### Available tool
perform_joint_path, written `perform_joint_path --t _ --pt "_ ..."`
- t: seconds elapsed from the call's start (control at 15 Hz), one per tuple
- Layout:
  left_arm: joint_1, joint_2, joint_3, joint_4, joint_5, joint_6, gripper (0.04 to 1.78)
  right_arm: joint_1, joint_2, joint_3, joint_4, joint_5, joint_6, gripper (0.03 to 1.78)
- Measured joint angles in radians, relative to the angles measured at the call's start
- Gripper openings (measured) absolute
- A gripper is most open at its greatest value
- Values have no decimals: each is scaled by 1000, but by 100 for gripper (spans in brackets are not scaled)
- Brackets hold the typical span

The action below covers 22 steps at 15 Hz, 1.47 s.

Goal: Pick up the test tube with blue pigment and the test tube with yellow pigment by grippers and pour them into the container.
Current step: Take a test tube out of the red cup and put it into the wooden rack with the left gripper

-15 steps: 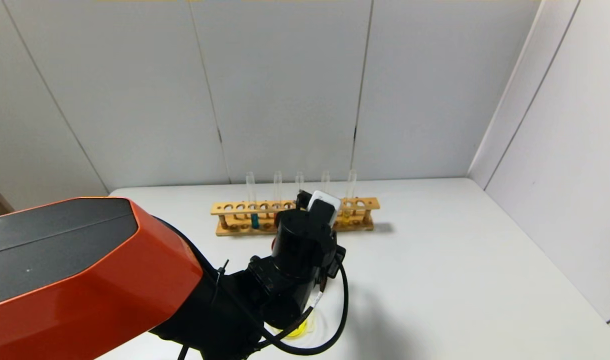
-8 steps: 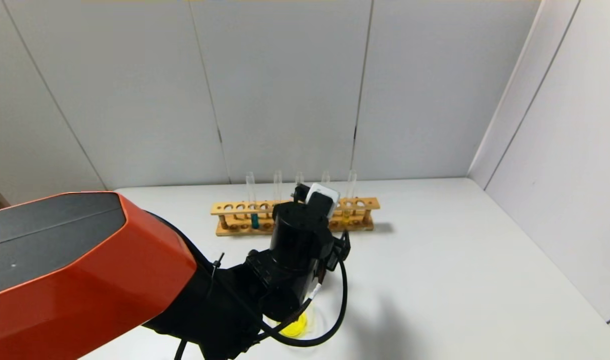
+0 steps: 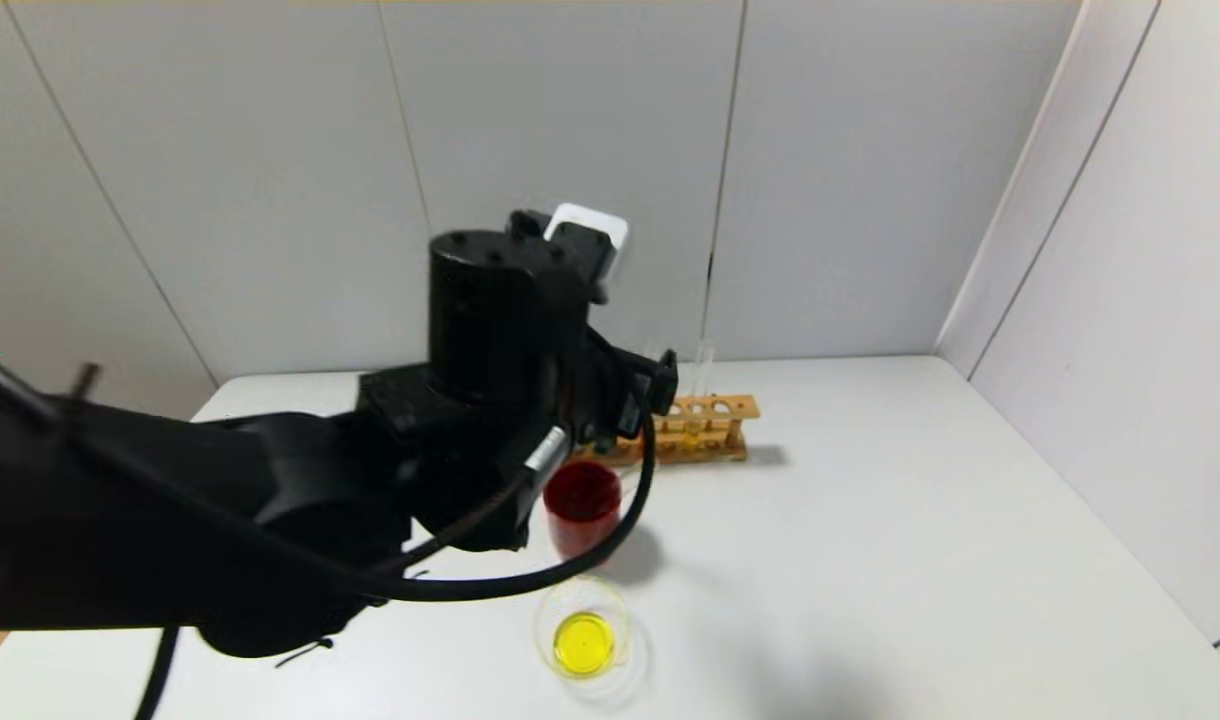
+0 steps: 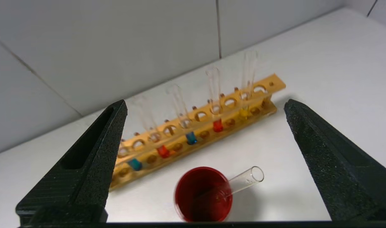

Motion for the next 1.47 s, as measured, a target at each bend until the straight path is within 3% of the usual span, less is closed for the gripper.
perform_joint_path --t 0.2,0.47,0.73,1.0,1.27,1.47 --pt "4 -190 19 164 10 4 175 0 0 0 0 0 0 174" --pt "4 -440 193 347 51 22 175 0 0 0 0 0 0 174" --pt "4 -595 359 344 139 -10 175 0 0 0 0 0 0 174" --pt "5 -664 447 341 203 -189 175 0 0 0 0 0 0 174" --pt "4 -630 477 340 189 -384 175 0 0 0 0 0 0 174" --pt "25 -527 470 281 147 -425 175 0 0 0 0 0 0 174"
